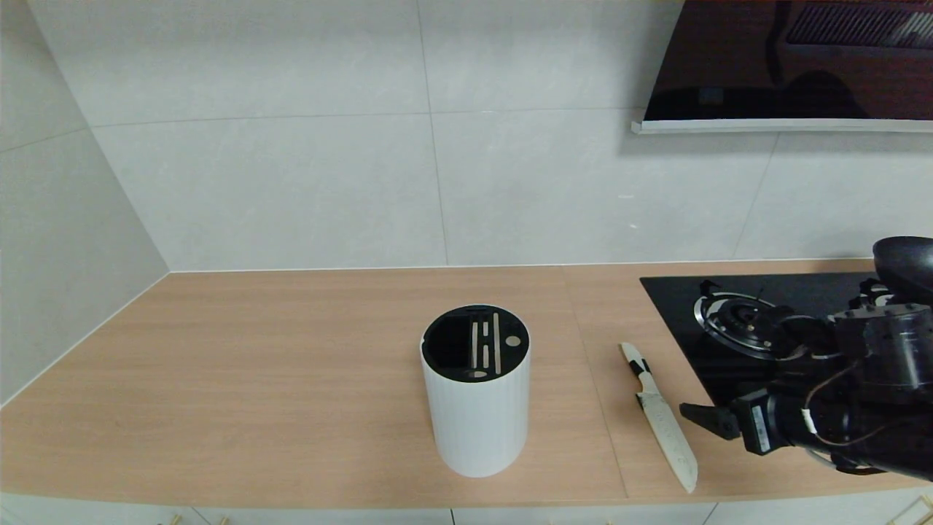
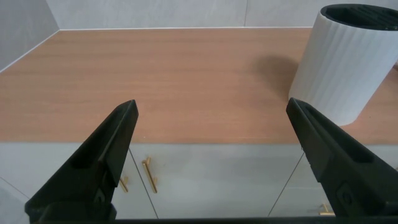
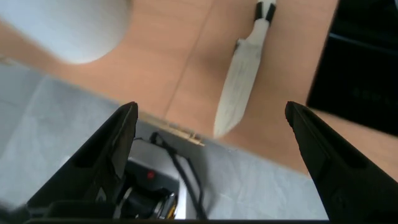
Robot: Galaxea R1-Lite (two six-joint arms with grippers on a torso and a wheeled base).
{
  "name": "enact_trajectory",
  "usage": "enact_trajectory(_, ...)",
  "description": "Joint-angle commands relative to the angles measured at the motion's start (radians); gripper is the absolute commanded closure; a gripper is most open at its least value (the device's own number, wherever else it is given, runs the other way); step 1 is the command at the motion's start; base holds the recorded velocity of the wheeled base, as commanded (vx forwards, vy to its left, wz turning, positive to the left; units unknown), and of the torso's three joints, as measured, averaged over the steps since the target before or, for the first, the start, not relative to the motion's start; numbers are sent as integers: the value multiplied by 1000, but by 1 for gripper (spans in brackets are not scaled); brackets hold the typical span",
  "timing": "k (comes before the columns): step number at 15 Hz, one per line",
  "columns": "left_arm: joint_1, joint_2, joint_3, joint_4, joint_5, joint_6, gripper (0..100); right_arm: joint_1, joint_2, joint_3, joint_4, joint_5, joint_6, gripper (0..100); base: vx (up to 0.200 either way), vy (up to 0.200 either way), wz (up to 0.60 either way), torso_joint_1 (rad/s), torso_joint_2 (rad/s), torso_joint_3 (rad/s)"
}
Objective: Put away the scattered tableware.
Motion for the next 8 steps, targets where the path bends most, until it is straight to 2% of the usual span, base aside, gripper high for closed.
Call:
enact_trajectory(1, 1, 2, 0, 0, 0, -1, 0, 18, 232, -50, -114, -44, -1, 0, 0, 0, 0, 0, 0, 0)
enact_trajectory(4, 1, 2, 0, 0, 0, -1, 0, 18, 356, -87, -228, -86, -2, 0, 0, 0, 0, 0, 0, 0)
enact_trajectory(8, 1, 2, 0, 0, 0, -1, 0, 17, 465, -135, -256, -116, 4, 0, 0, 0, 0, 0, 0, 0)
